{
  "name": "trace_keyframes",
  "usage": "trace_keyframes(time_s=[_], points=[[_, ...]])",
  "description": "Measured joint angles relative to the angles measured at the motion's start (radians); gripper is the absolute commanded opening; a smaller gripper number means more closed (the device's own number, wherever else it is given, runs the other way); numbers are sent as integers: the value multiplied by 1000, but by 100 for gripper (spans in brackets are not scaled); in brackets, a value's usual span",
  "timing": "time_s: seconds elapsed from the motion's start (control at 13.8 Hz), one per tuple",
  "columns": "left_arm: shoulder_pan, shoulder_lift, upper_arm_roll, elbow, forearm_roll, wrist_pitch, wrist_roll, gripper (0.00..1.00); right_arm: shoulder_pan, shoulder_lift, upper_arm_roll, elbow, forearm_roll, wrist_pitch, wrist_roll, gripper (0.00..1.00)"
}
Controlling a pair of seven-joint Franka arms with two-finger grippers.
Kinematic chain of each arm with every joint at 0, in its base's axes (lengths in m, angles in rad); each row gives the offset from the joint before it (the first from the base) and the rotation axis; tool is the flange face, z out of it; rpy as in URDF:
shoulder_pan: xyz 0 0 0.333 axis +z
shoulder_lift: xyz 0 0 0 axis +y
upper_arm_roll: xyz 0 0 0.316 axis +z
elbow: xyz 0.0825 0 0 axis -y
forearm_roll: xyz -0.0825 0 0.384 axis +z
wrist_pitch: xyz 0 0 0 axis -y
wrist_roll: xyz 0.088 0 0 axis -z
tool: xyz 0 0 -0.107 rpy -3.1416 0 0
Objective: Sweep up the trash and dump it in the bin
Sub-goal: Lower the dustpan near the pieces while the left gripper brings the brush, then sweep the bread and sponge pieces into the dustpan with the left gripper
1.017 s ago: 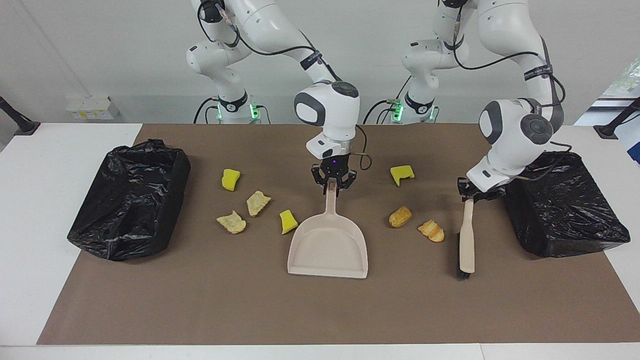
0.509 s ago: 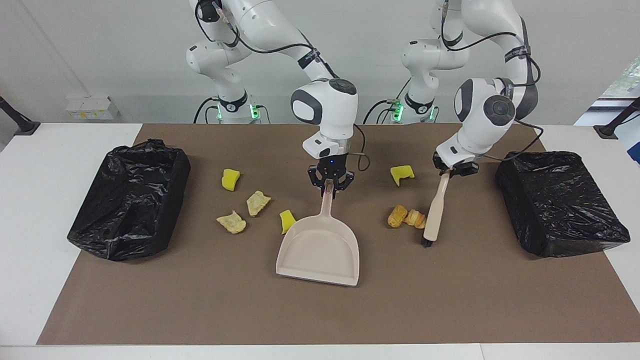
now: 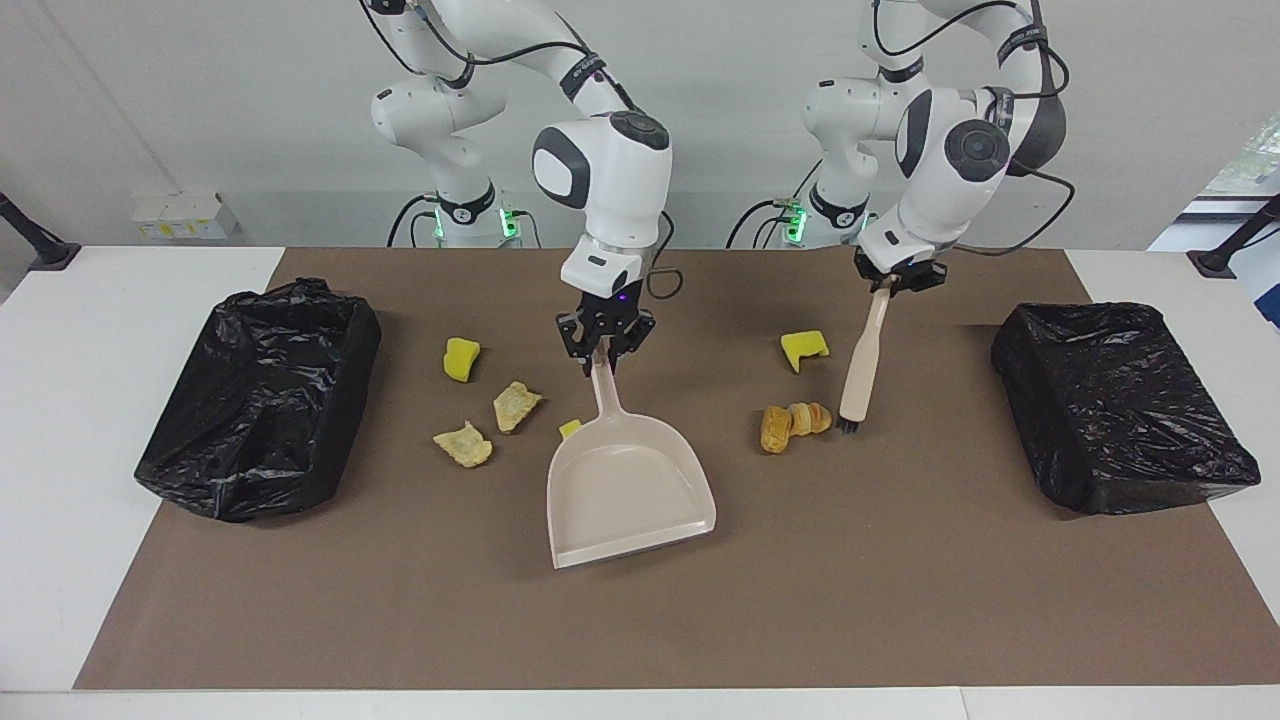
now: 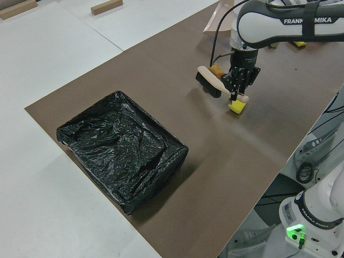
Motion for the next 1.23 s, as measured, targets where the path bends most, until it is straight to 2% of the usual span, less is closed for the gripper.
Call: trace_keyframes(time_s=[0.36,0.58,0.8,1.02,1.23], points=[[-6,-120,-10,-137,0,-41,-296,0,-30,-59,0,-33,37,-112,-478,0],[-68,-173,-12,-201,-2,-40,-561,0,-75,-60,0,-49,117,-121,-837,0],[-166,-179,-15,-239,-38,-31,-808,0,-117,-60,0,-55,146,-112,-1120,0],[-254,-177,-17,-297,-108,60,-1046,0,-139,-56,0,-64,219,-75,-1357,0],[-301,-152,-18,-317,-177,174,-1249,0,-160,-40,0,-68,241,-63,-1444,0]])
